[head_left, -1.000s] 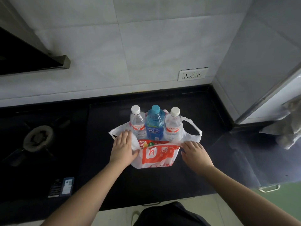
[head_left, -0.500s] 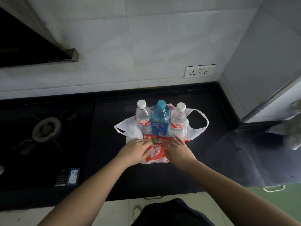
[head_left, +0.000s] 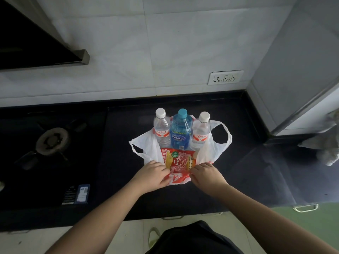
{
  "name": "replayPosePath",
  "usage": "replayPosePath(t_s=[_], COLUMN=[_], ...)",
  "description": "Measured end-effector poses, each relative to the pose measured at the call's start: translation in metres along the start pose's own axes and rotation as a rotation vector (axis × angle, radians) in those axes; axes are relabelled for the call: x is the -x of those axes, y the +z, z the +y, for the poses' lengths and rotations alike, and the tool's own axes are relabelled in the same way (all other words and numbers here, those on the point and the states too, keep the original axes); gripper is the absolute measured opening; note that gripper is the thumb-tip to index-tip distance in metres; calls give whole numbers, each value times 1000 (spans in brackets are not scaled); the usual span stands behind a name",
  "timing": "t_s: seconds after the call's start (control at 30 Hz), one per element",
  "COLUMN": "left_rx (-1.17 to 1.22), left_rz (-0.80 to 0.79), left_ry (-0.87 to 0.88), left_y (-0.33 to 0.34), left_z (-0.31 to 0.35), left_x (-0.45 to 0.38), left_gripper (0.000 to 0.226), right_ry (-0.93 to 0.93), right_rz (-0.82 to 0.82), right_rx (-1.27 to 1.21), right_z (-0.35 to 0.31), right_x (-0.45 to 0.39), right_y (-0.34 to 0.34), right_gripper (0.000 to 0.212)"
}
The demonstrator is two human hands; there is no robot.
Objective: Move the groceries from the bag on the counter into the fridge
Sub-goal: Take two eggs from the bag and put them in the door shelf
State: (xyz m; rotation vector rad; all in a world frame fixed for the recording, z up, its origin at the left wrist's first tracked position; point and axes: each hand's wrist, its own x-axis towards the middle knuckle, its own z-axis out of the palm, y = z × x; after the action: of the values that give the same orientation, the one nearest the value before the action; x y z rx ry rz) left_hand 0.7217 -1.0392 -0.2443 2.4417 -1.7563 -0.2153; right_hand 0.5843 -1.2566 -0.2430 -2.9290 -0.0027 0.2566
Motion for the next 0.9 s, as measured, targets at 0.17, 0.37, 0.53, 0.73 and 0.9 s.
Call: replayPosePath(t_s=[0.17,0.37,0.53,0.73,0.9], left_rx=[-2,-29,-38,-32,-85], left_rz=[-29,-68,-50,57,103], left_ry=[-5,3,-24,-118,-186], left_y=[4,9,11,12,11], left_z=[4,1,-4,-10,-13], left_x=[3,5,9,23,25], left_gripper=[36,41,57,48,48], right_ry=[67,101,64,89,140], right_rz=[-127,-190,-91,-122,-184], right_rx=[6,3,82,73,124], right_z=[2,0,2,3,11], right_x=[5,2,-4,-2,-7], right_y=[3,1,-2,-9,-9], right_gripper=[42,43,49,49,36])
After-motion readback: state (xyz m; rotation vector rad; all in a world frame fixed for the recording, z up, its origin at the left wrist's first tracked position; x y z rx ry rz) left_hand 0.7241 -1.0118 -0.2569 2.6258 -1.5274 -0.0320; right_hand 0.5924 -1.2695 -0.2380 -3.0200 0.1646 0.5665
